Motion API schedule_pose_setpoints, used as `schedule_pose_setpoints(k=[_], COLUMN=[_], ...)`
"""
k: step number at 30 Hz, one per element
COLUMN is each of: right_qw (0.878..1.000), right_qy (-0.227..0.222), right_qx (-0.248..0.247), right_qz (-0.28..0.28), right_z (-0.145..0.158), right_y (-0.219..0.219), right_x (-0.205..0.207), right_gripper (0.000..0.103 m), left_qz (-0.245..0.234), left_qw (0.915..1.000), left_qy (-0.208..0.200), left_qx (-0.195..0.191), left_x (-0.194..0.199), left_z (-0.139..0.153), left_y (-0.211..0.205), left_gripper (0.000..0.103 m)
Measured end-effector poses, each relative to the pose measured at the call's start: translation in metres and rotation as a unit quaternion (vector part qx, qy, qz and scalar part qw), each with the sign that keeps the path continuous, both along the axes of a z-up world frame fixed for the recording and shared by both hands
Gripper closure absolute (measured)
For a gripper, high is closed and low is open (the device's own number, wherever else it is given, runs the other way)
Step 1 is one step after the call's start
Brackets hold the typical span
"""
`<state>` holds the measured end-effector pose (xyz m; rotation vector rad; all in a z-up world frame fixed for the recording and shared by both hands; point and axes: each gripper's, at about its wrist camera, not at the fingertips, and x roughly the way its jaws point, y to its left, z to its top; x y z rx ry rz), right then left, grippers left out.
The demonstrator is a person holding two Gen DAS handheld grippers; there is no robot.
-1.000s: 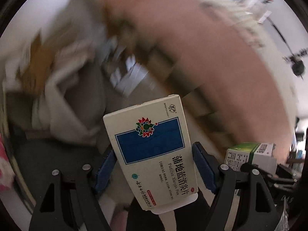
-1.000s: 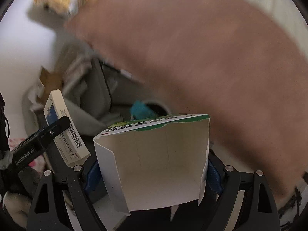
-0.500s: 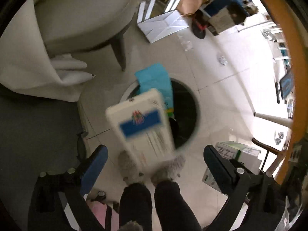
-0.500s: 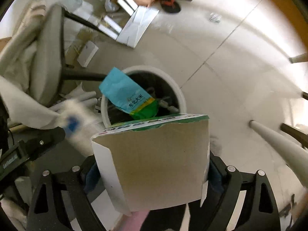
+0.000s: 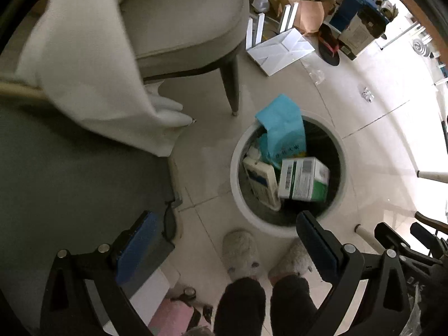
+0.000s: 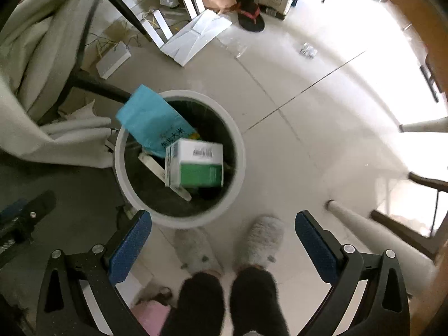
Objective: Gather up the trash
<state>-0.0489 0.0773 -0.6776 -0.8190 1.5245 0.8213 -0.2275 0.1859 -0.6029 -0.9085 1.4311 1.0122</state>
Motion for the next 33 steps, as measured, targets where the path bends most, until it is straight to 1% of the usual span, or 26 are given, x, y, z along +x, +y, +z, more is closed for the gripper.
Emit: schedule_pose_setpoints(k=[3,7,10,11,12,16,17,18,20,22,26,28,33], right_qw=[1.000,1.000,0.999,0.999,0.999,0.997,0.997,0.996,0.996,0.994,0.991,0.989,0.983], right_qy=[-0.013,-0.012,-0.005,-0.001,0.001,0.008,0.010,0.013,0.018,0.019,0.024,0.026,0.034], right_qx=[0.004,0.015,0.032,0.040,0.045,0.070,0.076,0.081,0.091,0.100,0.130,0.143,0.171], right_qz=[0.010,0.013,0.015,0.017,0.018,0.021,0.020,0.020,0.021,0.023,0.030,0.035,0.054], right_z=[0.037,0.102,0.158,0.183,0.201,0.278,0.302,0.317,0.352,0.381,0.451,0.480,0.543], right_y=[-0.005,-0.015,-0.022,-0.026,-0.030,-0.048,-0.054,-0.057,-0.064,-0.072,-0.091,-0.100,-0.116], right_x=[0.000,0.000,-0.001,-0.002,-0.002,-0.004,-0.002,-0.001,0.001,0.000,0.003,0.003,-0.001], right_gripper=[0.000,0.000,0.000,0.000,0.000,0.000,0.000,0.000,0.000,0.000,0.000,0.000,0.000], left_qz=[-0.008,-0.021,-0.023,-0.024,-0.022,-0.023,-0.027,-0.031,-0.037,-0.041,-0.039,-0.043,-0.053], left_qw=[0.9999,0.9996,0.9992,0.9990,0.9988,0.9981,0.9978,0.9974,0.9962,0.9948,0.9913,0.9887,0.9814], left_qy=[-0.001,-0.005,-0.016,-0.022,-0.026,-0.045,-0.049,-0.052,-0.066,-0.081,-0.115,-0.133,-0.176], left_qx=[0.007,0.019,0.028,0.031,0.035,0.034,0.035,0.037,0.042,0.046,0.049,0.054,0.055], left_x=[-0.003,-0.005,-0.006,-0.006,-0.007,-0.007,-0.006,-0.005,-0.004,-0.004,-0.005,-0.005,-0.006], left_z=[0.035,0.098,0.144,0.162,0.183,0.244,0.256,0.271,0.303,0.333,0.383,0.409,0.458], left_y=[-0.009,-0.024,-0.033,-0.037,-0.041,-0.058,-0.061,-0.065,-0.075,-0.086,-0.105,-0.115,-0.134], left_gripper=[0.001,0.001,0.001,0.001,0.001,0.001,0.001,0.001,0.001,0.001,0.001,0.001,0.001])
